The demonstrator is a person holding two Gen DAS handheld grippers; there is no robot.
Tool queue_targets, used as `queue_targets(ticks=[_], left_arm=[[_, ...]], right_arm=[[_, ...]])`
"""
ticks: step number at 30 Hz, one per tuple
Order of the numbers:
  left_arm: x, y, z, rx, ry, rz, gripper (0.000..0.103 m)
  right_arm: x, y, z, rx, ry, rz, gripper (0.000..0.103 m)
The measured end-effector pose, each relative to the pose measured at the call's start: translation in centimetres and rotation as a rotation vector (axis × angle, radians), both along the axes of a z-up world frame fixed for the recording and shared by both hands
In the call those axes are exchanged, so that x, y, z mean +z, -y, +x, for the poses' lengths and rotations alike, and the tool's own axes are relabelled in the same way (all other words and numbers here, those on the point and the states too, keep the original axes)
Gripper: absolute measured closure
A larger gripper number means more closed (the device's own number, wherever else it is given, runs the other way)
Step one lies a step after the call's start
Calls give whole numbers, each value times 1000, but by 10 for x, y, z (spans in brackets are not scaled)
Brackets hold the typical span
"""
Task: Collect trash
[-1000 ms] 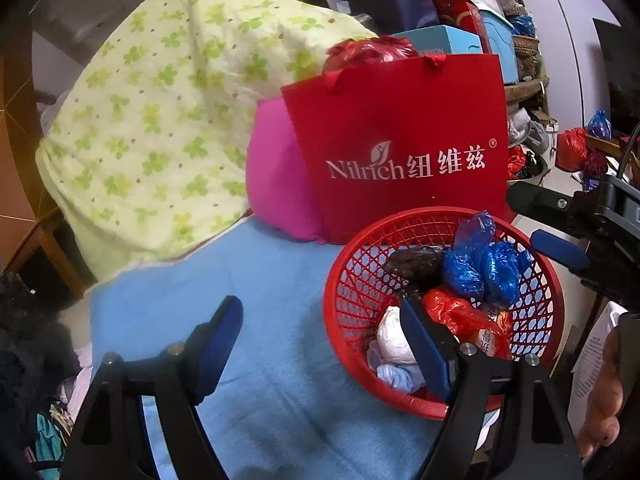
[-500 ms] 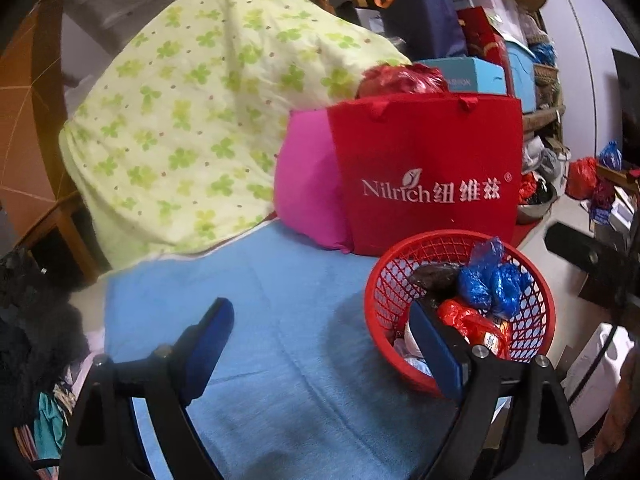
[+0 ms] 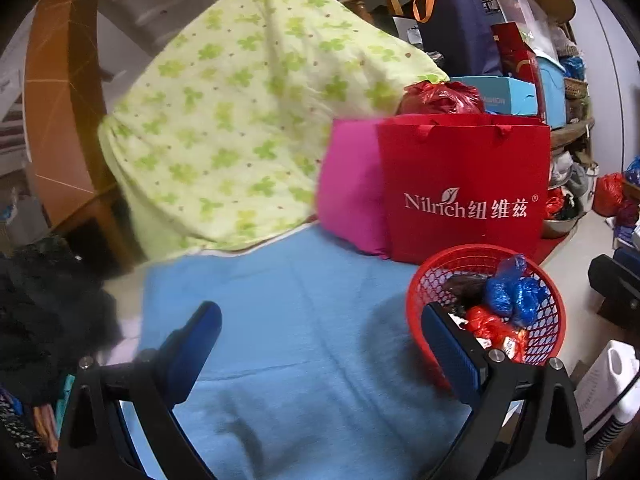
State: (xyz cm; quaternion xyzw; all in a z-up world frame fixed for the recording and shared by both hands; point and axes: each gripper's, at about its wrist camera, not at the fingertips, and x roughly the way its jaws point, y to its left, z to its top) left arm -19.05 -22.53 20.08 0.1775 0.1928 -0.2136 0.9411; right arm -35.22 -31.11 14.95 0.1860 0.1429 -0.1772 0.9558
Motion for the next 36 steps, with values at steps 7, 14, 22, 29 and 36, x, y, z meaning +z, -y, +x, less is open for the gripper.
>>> queue_targets(ticks=[7,14,22,29,36], left_arm=[[16,-17,-18,0,22,-7,3],[30,-33,-36,23,57,-7,3],[45,-49,-54,40,70,-31,3],[53,-55,-70,46,105,-30,3],[60,-63,-78,50,117,-42,3]], right_arm=[[18,-27,-10,37,-11,-60,23],[29,-47,-24,37,-26,-131,23],[37,-54,-37,21,-53,-121,23],[43,-58,-45,33,-71,-101,23],[47,-63,-54,27,-83,-97,23]])
